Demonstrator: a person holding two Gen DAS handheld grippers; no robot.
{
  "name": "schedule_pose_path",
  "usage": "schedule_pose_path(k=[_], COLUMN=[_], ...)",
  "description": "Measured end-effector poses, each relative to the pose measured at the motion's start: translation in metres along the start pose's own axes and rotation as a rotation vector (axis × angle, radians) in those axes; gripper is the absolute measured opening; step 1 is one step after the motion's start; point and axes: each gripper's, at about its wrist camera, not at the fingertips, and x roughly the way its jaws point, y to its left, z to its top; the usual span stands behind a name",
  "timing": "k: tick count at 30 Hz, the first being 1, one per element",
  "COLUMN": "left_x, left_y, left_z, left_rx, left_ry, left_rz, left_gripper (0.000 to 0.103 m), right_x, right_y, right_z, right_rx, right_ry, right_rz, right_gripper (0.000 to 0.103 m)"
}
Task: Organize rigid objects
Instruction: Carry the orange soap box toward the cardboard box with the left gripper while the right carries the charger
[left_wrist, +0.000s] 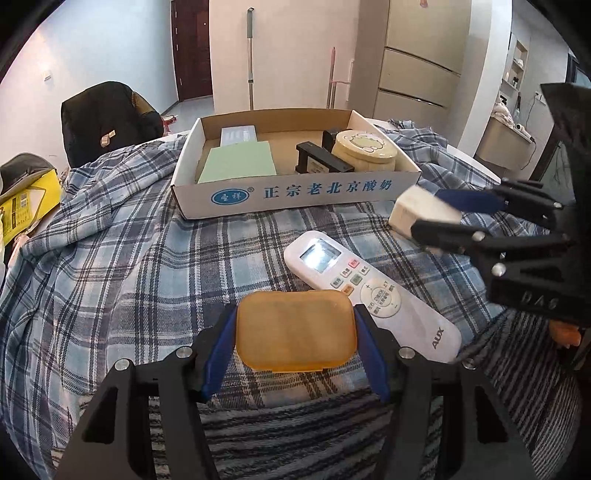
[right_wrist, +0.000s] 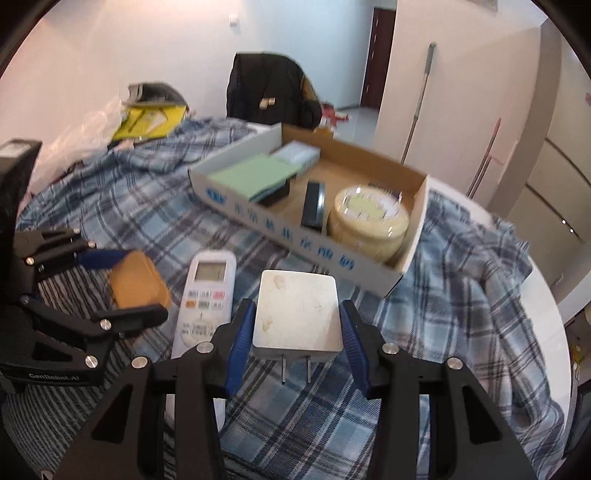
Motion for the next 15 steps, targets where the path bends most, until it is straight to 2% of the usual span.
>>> schedule_pose_path(k=[7,11,15], left_x=[-0.009,-0.019,-0.037], left_y=[0.003,0.004,0.002], left_z=[0.0,0.002,0.002], left_rx=[-0.015,-0.018,-0.023], left_ry=[-0.036,-0.084,-0.158], left_rz=[-0.003,0.0,0.04], left_gripper=[0.063,0.063,0.063], right_x=[-0.003,-0.007,-0.019], right_y=[-0.007,-0.014,-0.018], right_z=[0.003,0.005,0.01], right_rx=[0.059,0.094,0.111], right_ry=[-0.049,-0.083,-0.139], right_rz=[0.034,0.015,-0.027], right_gripper=[0.045,0.045,0.045])
